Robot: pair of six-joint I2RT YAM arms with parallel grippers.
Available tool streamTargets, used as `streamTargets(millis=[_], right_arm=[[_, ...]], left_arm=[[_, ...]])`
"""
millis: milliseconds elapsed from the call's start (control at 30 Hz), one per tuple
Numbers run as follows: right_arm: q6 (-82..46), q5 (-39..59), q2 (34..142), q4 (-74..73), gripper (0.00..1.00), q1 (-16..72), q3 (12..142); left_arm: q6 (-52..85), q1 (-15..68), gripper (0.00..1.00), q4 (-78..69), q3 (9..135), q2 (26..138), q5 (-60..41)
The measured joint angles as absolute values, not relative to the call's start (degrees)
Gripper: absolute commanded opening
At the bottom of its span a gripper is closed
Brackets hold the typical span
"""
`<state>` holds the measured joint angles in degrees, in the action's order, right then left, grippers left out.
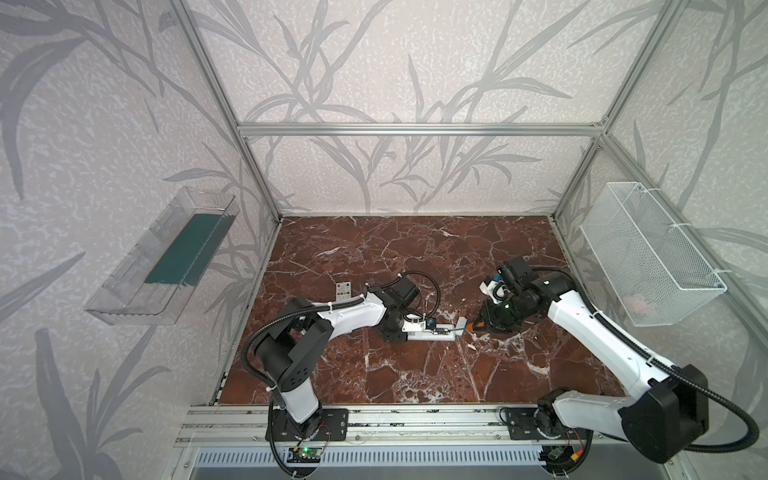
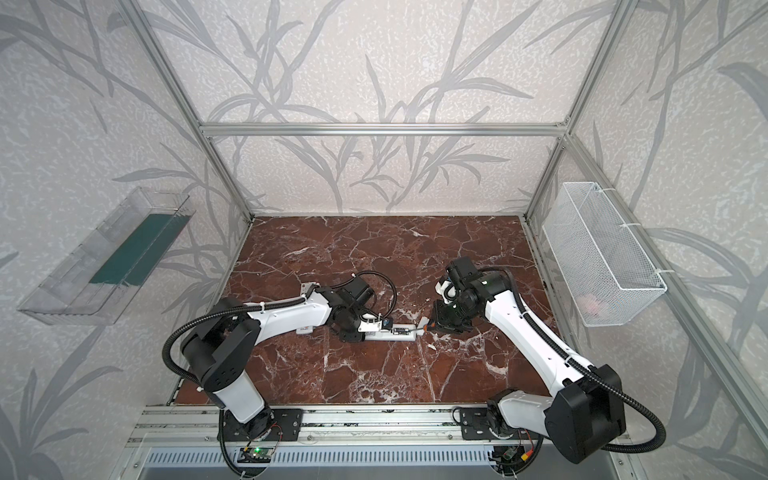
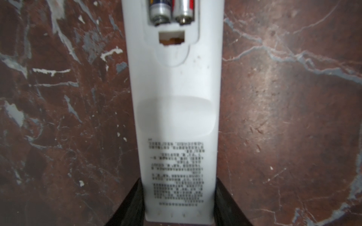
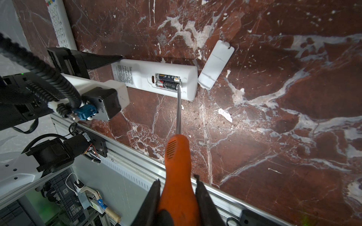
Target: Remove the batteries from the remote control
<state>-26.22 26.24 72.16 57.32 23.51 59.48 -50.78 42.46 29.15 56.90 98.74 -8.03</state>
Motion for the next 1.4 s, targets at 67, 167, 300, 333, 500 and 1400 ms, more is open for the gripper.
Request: streamTargets(millis=[67,167,300,333,500,1400], right_arm=[[-26.30,26.22,72.05,57.17,0.00,23.51,59.48],[-26.35,26.13,72.03,57.14,0.00,23.51,59.48],[-26.35,26.04,72.03,56.69,0.00,23.49,58.83],[-26.35,26.15,72.03,56.58,0.00,23.33,58.72],[-26.35,26.63,72.07,55.79,0.00,23.22,58.17],[-26.87,27.29,69.71,55.11,0.00,22.11,56.10]], left_arm=[[-50.78,42.50,0.00,29.15,56.90,98.74,-7.97],[-50.76,42.50,0.00,29.15,56.90,98.74,-7.97],[-50.74,42.52,0.00,29.15,56.90,98.74,-7.90],[-50.72,42.52,0.00,29.15,56.90,98.74,-7.90],[-50.68,42.54,0.00,29.15,56.90,98.74,-7.81],[-50.54,42.70,0.00,29.17,56.93,98.74,-7.55]])
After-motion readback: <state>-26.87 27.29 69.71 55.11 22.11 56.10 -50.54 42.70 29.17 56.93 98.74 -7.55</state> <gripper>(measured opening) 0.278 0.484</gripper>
